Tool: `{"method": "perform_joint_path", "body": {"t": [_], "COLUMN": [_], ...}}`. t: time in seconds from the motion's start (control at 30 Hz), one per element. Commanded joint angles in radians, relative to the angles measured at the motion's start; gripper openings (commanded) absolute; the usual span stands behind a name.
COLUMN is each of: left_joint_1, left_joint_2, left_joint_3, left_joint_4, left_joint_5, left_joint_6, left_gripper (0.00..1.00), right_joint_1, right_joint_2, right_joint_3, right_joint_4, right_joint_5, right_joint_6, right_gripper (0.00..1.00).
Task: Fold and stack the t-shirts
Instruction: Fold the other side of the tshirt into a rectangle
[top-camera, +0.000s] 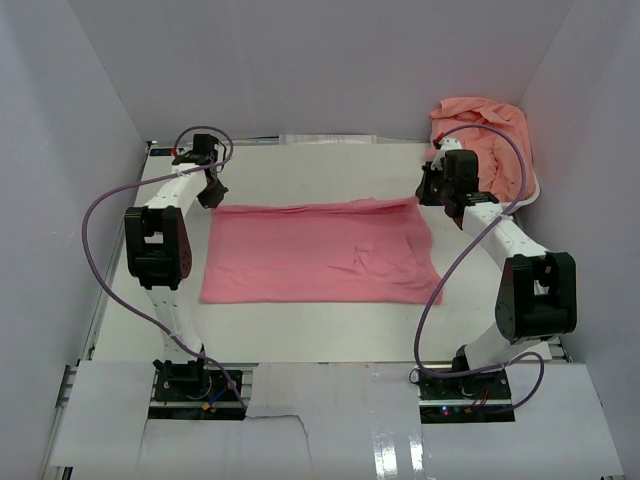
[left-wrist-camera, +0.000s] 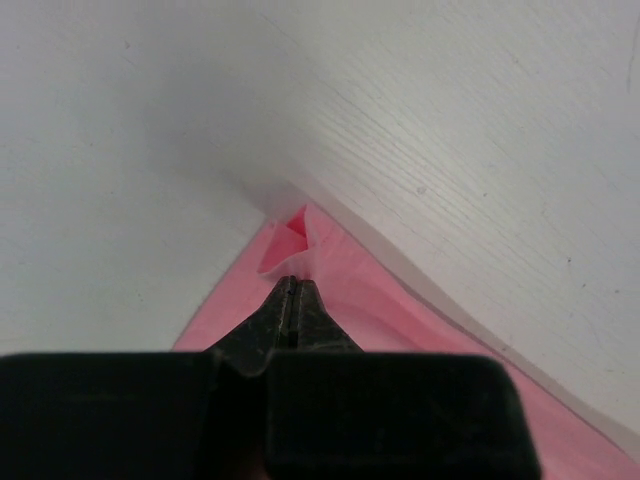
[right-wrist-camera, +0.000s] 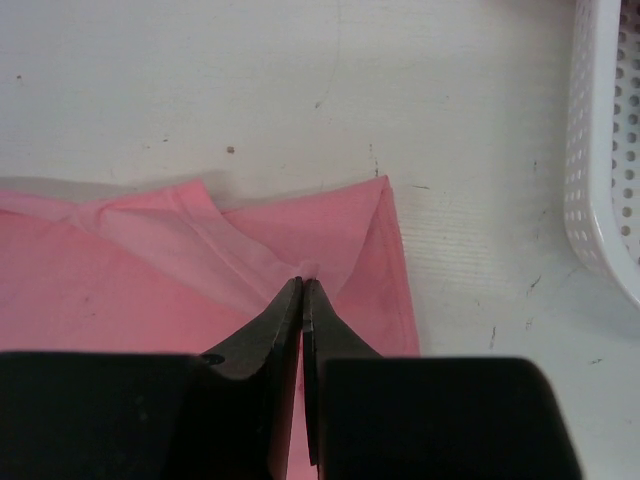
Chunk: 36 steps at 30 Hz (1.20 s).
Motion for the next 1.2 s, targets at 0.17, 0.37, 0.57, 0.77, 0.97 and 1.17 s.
{"method": "perform_joint_path", "body": {"t": [0.17,0.37,0.57,0.77,0.97,1.17], "left_joint_1": [0.003,0.004,0.004,0.004,0.004,0.004], "left_joint_2": [-0.130,-0.163,-0.186,-0.233,-0.290,-0.340], "left_joint_3": [-0.011,-0.040,-0.077,-0.146,-0.192,-0.221], "left_joint_4": [0.002,0.005,0.003,0.007,0.008,0.014], "left_joint_5": [-0.014,-0.008,0.009,-0.001,-0.016,-0.025], "left_joint_6": [-0.005,-0.009,-0.023,-0.035,-0.037,-0.031], "left_gripper": [0.00,0.00,0.00,0.00,0.00,0.00], "right_joint_1": [-0.024,-0.041,-0.042,-0.042,-0.042,-0.042], "right_joint_2": [-0.113,-0.183,-0.202,-0.246,-0.284,-0.338], "right_joint_3": [-0.040,-0.101,-0.143,-0.221,-0.287,-0.345], "right_joint_4": [0.050,0.050,0.032,0.018,0.000,-0.006], "right_joint_5": [0.000,-0.008,-0.017,-0.016,0.001,0.009], "right_joint_6": [0.004,0.005,0.014,0.022,0.025,0.027], "right_gripper": [0.08,0.08,0.08,0.08,0.08,0.08]}}
